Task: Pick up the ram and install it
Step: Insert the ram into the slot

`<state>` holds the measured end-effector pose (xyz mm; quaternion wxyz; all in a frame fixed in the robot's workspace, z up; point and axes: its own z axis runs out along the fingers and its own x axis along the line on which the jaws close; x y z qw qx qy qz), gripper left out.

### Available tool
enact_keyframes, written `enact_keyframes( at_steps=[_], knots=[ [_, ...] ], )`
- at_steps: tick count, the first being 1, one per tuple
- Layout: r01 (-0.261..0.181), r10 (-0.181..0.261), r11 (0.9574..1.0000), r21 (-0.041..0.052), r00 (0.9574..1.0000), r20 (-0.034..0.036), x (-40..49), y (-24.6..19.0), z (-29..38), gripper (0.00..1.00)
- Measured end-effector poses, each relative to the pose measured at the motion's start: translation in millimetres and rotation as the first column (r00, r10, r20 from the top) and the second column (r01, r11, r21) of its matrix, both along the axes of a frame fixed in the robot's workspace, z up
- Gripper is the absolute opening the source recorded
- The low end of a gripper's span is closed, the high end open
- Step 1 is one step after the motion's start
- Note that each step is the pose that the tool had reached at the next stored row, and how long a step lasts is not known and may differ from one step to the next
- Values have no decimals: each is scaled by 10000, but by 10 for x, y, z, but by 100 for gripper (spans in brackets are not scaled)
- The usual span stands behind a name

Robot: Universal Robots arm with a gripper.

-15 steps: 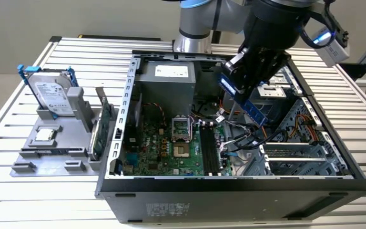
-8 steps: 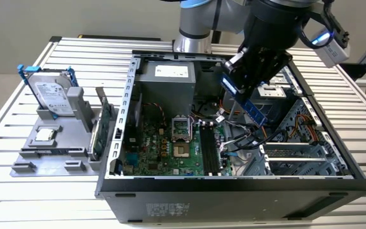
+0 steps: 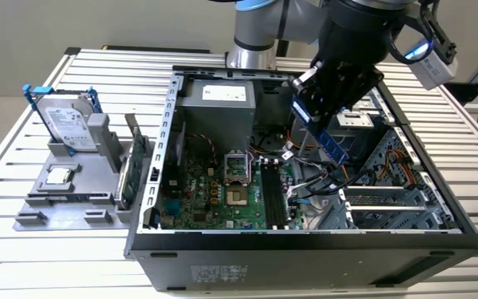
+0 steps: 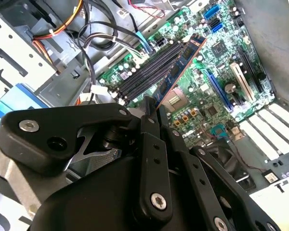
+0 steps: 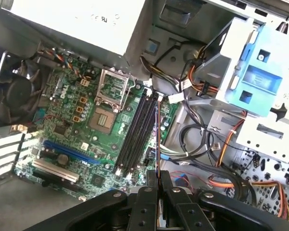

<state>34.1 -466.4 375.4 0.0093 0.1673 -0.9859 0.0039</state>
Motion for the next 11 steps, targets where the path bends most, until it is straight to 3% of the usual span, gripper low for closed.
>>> enact_keyframes(
  at_steps=[11],
  knots=[
    [1014, -1014, 9948, 0, 9948, 0, 0, 0, -1, 0]
  ],
)
